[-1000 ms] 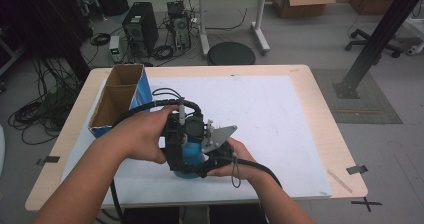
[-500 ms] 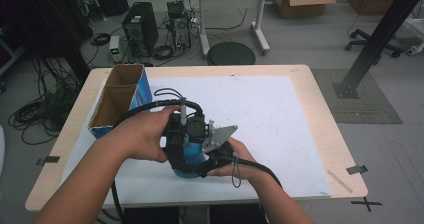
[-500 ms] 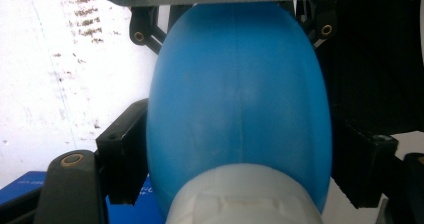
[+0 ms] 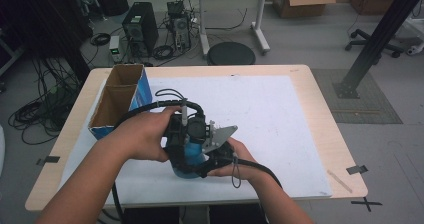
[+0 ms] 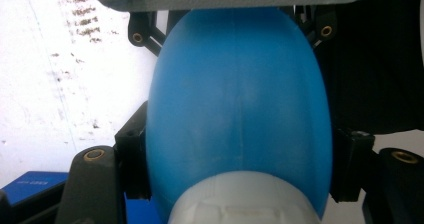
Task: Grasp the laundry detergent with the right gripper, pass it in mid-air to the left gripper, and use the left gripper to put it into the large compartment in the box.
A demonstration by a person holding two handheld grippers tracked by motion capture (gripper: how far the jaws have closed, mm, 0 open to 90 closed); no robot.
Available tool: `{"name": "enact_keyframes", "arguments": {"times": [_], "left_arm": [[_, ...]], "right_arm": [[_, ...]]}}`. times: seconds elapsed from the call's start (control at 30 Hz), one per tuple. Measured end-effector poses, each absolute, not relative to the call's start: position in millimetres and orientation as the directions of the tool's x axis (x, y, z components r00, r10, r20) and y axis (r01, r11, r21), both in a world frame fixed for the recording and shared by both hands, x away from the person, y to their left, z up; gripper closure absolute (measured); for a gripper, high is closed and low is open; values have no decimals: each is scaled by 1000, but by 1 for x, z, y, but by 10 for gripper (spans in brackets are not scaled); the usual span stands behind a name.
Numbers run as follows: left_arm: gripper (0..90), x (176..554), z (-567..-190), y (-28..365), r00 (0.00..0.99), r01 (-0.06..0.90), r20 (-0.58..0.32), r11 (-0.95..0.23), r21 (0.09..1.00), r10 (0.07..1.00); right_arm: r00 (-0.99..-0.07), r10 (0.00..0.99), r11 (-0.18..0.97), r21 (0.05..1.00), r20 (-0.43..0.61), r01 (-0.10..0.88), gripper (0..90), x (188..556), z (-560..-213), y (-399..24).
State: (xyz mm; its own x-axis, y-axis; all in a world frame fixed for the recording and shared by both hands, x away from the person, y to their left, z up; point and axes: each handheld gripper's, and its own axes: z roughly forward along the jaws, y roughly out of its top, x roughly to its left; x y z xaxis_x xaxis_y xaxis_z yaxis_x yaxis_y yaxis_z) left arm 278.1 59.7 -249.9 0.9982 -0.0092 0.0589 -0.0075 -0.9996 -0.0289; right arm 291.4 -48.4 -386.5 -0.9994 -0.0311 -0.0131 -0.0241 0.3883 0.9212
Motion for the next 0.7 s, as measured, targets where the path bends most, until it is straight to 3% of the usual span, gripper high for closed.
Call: {"name": "enact_keyframes", "arguments": {"times": [0.23, 0.7], "left_arm": [[375, 278, -251, 59, 997, -3, 79, -1000, -31, -5], [387, 280, -253, 57, 997, 11, 79, -999, -43, 8]], "right_arm": [[-999, -30, 388, 921, -14, -25, 455, 291, -387, -48], [-1000, -26, 395, 919, -17, -25, 455, 292, -389, -49]]}}
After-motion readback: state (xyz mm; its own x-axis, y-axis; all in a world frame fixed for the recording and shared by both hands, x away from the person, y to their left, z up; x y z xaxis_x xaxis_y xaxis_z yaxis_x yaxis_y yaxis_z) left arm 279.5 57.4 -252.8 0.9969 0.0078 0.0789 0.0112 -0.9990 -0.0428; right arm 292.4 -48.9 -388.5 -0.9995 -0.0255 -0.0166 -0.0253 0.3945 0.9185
